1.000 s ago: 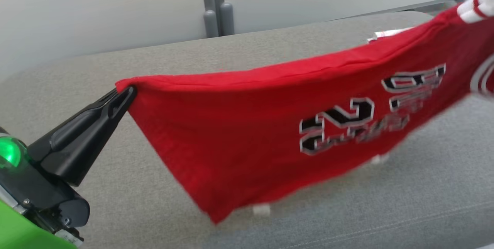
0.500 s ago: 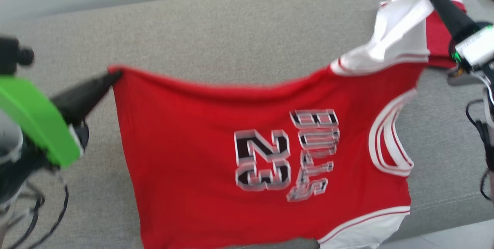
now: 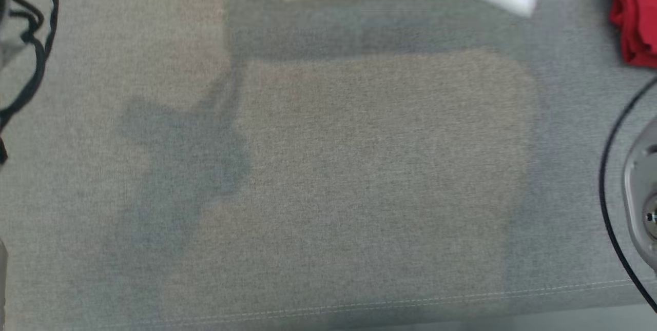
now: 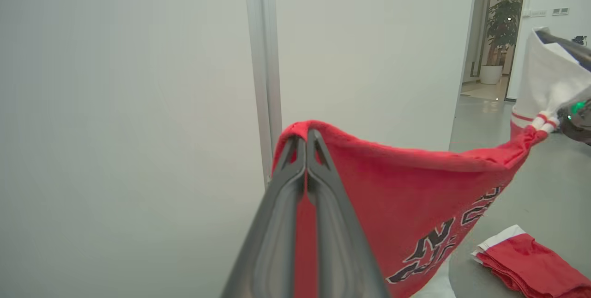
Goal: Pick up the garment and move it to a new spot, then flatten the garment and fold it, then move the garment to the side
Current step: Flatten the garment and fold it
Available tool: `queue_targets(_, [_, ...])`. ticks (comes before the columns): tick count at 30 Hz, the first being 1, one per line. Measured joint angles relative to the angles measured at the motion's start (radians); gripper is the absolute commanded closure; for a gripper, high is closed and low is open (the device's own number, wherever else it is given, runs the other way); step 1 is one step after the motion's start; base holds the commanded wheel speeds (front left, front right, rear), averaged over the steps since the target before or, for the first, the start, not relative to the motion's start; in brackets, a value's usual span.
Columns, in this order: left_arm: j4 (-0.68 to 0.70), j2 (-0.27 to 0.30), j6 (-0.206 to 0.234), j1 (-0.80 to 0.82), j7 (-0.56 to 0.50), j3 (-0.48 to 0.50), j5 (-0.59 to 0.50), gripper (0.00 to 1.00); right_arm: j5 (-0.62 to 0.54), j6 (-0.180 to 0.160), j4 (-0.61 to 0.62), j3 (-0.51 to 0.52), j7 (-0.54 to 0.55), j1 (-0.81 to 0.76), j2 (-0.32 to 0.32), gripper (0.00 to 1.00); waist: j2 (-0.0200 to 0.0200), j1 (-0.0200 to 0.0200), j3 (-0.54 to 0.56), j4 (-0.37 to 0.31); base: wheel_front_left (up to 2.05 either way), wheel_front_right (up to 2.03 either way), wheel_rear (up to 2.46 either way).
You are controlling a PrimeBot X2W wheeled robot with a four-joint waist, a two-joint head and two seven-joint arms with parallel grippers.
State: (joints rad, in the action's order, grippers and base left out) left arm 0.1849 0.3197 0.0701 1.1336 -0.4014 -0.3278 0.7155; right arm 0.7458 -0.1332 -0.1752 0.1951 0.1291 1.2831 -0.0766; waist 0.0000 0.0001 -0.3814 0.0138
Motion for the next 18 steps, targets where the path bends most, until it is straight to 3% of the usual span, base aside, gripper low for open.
queue_targets(4, [-0.06, -0.008, -0.065, 0.054, 0.056, -0.034, -0.016, 1.0, 0.006, 0.0, 0.004, -0.114, 0.014, 0.049, 0.028, 1.0, 0.0, 0.0, -0.058, 0.013, 0.0, 0.0, 0.0])
queue_targets(7, [-0.087, 0.01, -0.11, 0.005, 0.112, -0.045, -0.045, 1.0, 0.081, 0.001, 0.036, -0.188, 0.037, 0.0, 0.029, 1.0, 0.0, 0.0, -0.102, 0.013, 0.0, 0.0, 0.0])
queue_targets(10, [-0.177, 0.044, -0.163, -0.171, 0.212, -0.065, -0.063, 1.0, 0.153, 0.044, 0.014, -0.2, 0.033, -0.2, 0.033, 1.0, -0.0001, 0.0001, -0.14, 0.004, 0.0, 0.0, 0.0])
queue_targets(11, [-0.177, 0.044, -0.163, -0.171, 0.212, -0.065, -0.063, 1.0, 0.153, 0.044, 0.014, -0.2, 0.033, -0.2, 0.033, 1.0, -0.0001, 0.0001, -0.14, 0.004, 0.0, 0.0, 0.0])
queue_targets(14, [-0.283, 0.043, -0.167, -0.392, 0.309, -0.073, -0.063, 1.0, 0.197, 0.065, -0.06, -0.179, 0.008, -0.471, 0.028, 1.0, 0.0, 0.0004, -0.159, -0.016, 0.0, 0.0, 0.0])
queue_targets(16, [-0.347, 0.044, -0.167, -0.499, 0.409, -0.055, -0.064, 1.0, 0.223, 0.097, -0.087, -0.157, -0.032, -0.628, 0.024, 1.0, 0.0, 0.0003, -0.159, -0.036, 0.0, 0.0, 0.0])
queue_targets(18, [-0.373, 0.043, -0.168, -0.522, 0.461, -0.044, -0.057, 1.0, 0.231, 0.122, -0.087, -0.151, -0.053, -0.667, 0.025, 1.0, 0.0, 0.0002, -0.147, -0.045, 0.0, 0.0, 0.0])
